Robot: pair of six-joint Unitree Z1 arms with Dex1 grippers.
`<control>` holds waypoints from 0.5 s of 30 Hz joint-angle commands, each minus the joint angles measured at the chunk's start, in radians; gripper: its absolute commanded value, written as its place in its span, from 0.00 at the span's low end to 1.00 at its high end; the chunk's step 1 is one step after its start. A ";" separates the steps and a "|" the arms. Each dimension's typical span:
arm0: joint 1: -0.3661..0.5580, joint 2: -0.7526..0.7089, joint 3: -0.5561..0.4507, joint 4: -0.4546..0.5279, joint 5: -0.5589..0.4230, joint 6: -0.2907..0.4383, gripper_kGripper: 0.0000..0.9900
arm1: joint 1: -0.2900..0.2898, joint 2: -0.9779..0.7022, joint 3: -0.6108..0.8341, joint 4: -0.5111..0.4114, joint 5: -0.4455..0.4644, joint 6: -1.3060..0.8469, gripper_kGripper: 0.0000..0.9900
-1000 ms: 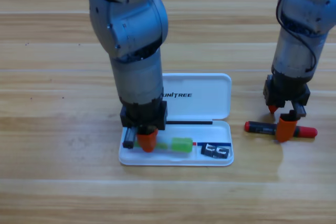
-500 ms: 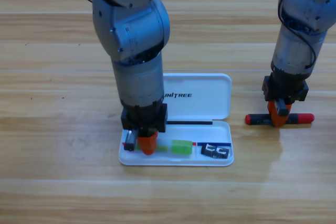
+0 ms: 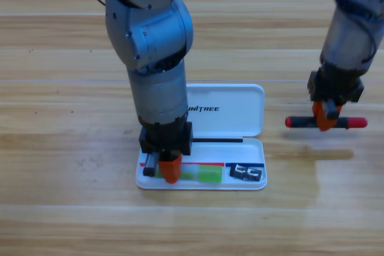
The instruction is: Clean up eraser and pencils
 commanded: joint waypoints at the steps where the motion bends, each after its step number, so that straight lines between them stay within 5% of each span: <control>1: 0.038 0.050 -0.001 0.015 -0.014 -0.011 0.00 | 0.036 -0.079 0.021 0.062 0.006 0.029 0.00; 15: 0.052 0.048 -0.054 0.070 -0.016 -0.009 0.00 | 0.073 -0.105 0.003 0.094 0.014 0.060 0.00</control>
